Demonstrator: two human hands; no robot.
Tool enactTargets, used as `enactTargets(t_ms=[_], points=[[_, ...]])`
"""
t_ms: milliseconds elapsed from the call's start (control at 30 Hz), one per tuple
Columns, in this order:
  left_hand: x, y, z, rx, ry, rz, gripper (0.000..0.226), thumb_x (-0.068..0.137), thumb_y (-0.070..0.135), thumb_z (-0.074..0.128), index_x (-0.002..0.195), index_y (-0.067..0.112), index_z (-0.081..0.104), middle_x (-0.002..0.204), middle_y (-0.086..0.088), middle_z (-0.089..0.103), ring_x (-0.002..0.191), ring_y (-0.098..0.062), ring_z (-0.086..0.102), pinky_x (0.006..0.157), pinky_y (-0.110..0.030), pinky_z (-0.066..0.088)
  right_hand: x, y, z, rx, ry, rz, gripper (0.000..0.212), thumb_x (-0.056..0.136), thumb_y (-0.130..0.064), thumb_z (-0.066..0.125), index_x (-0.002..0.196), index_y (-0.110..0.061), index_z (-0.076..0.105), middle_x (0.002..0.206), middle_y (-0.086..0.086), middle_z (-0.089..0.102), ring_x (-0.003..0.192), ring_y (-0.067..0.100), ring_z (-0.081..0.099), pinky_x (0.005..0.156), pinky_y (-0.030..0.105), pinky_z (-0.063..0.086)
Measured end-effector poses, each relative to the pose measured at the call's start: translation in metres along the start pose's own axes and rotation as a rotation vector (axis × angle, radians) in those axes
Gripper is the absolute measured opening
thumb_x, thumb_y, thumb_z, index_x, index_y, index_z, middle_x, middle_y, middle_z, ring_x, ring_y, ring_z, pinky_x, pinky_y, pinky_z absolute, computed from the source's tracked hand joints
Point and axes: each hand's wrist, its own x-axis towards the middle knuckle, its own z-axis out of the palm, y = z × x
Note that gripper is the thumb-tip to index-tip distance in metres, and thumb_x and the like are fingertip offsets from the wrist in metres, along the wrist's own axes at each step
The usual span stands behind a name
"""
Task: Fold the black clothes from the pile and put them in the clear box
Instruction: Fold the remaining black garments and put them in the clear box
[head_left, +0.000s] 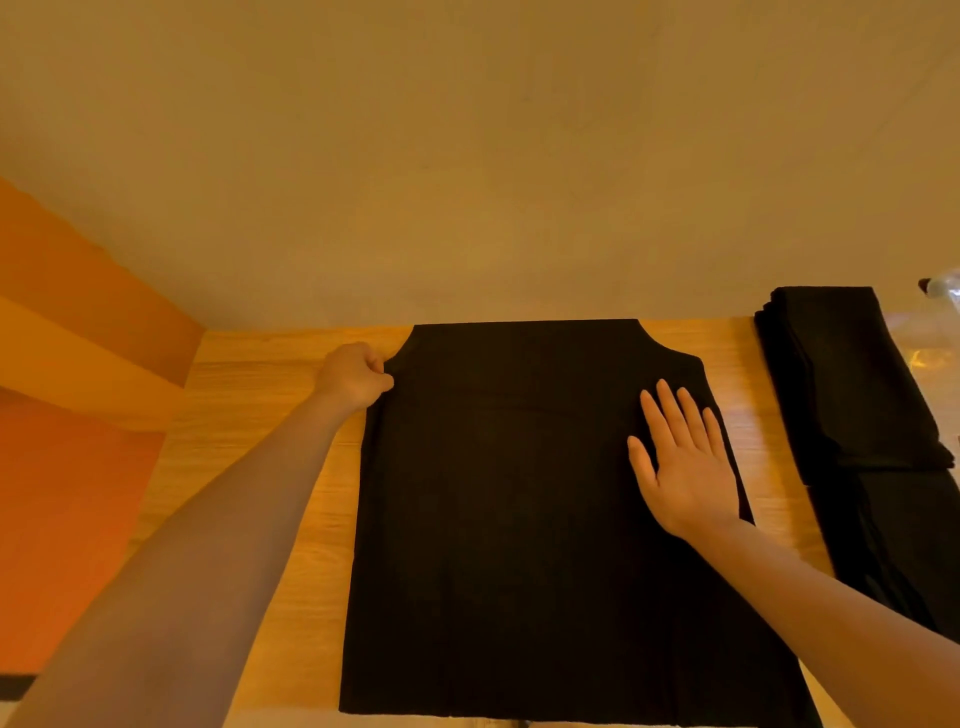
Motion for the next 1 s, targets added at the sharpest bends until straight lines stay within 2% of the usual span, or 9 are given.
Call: enactTargets(t_ms=[67, 167, 300, 433, 567, 633, 767, 900, 1000], points=[[0.003, -0.005, -0.002, -0.004, 0.05, -0.039, 0.014, 0.085, 0.012, 0.068, 0.09, 0.015, 0.056, 0.091, -0.003, 0.058, 0.091, -0.023, 0.057, 0.071, -0.031, 0.039, 0.0, 0.0, -0.001, 0.001, -0.001, -0.003, 0.065, 0.095, -0.055, 0.006, 0.153, -0.025, 0.007, 0.161, -0.003, -0.001, 0.148, 0.015, -0.01, 0.121, 0.04, -0.001], [0.003, -0.015, 0.0, 0.124, 0.22, -0.063, 0.028, 0.088, 0.007, 0.062, 0.114, 0.014, 0.054, 0.105, -0.007, 0.062, 0.1, -0.027, 0.058, 0.094, -0.036, 0.032, 0.0, -0.001, 0.0, 0.011, 0.004, -0.003, 0.066, 0.095, -0.055, 0.008, 0.153, -0.023, 0.011, 0.161, -0.002, 0.001, 0.148, 0.016, -0.008, 0.121, 0.04, 0.0], [-0.014, -0.02, 0.014, 0.331, 0.396, 0.185, 0.033, 0.093, 0.019, 0.055, 0.125, 0.013, 0.052, 0.128, -0.008, 0.052, 0.118, -0.026, 0.049, 0.101, -0.042, 0.029, 0.005, -0.004, -0.006, 0.027, 0.026, -0.035, 0.066, 0.096, -0.052, 0.014, 0.153, -0.018, 0.015, 0.161, 0.0, 0.002, 0.148, 0.016, -0.005, 0.121, 0.041, 0.0], [-0.041, -0.023, 0.048, 0.369, 0.243, 0.447, 0.05, 0.099, 0.04, 0.041, 0.144, 0.017, 0.038, 0.153, -0.005, 0.031, 0.141, -0.022, 0.027, 0.111, -0.047, 0.022, 0.022, -0.004, -0.009, 0.022, 0.029, -0.039, 0.066, 0.096, -0.053, 0.013, 0.153, -0.021, 0.009, 0.161, -0.001, -0.001, 0.148, 0.015, -0.007, 0.121, 0.041, -0.001], [-0.037, -0.04, 0.07, 0.434, 0.079, 0.345, 0.067, 0.092, 0.063, -0.001, 0.151, 0.031, -0.006, 0.16, 0.007, -0.012, 0.145, -0.012, -0.016, 0.119, -0.041, -0.006, 0.035, 0.009, -0.008, 0.003, -0.019, 0.046, 0.072, 0.092, -0.061, 0.003, 0.153, -0.024, 0.003, 0.16, -0.003, -0.008, 0.146, 0.012, -0.015, 0.12, 0.036, -0.007], [-0.027, -0.045, 0.068, 0.449, 0.091, 0.359, 0.07, 0.086, 0.065, -0.009, 0.149, 0.033, -0.011, 0.158, 0.008, -0.016, 0.144, -0.01, -0.02, 0.118, -0.039, -0.011, 0.04, 0.016, -0.011, -0.005, -0.033, 0.05, 0.075, 0.09, -0.064, 0.002, 0.153, -0.025, -0.001, 0.16, -0.004, -0.01, 0.145, 0.011, -0.018, 0.119, 0.034, -0.009], [-0.009, -0.04, 0.059, 0.486, 0.082, 0.368, 0.068, 0.091, 0.065, -0.004, 0.151, 0.032, -0.008, 0.159, 0.006, -0.013, 0.145, -0.012, -0.017, 0.119, -0.04, -0.009, 0.053, 0.021, -0.016, -0.039, -0.063, 0.055, 0.074, 0.093, -0.066, 0.008, 0.153, -0.023, -0.005, 0.16, -0.003, -0.014, 0.144, 0.011, -0.021, 0.118, 0.032, -0.013], [-0.004, -0.022, 0.054, 0.542, 0.083, 0.271, 0.062, 0.096, 0.054, 0.003, 0.152, 0.028, -0.007, 0.161, 0.002, -0.012, 0.146, -0.016, -0.017, 0.119, -0.045, -0.005, 0.066, 0.016, -0.028, 0.024, -0.127, 0.04, 0.071, 0.098, -0.056, 0.019, 0.153, -0.016, -0.002, 0.16, 0.001, -0.013, 0.145, 0.013, -0.018, 0.118, 0.032, -0.011], [-0.023, -0.012, 0.056, 0.497, 0.162, 0.366, 0.058, 0.101, 0.048, 0.007, 0.153, 0.024, -0.002, 0.161, 0.001, -0.007, 0.147, -0.015, -0.013, 0.118, -0.042, -0.006, 0.055, 0.009, -0.042, 0.116, -0.064, -0.045, 0.064, 0.101, -0.045, 0.026, 0.153, -0.012, 0.006, 0.161, 0.002, -0.003, 0.147, 0.013, -0.011, 0.12, 0.033, -0.004]])
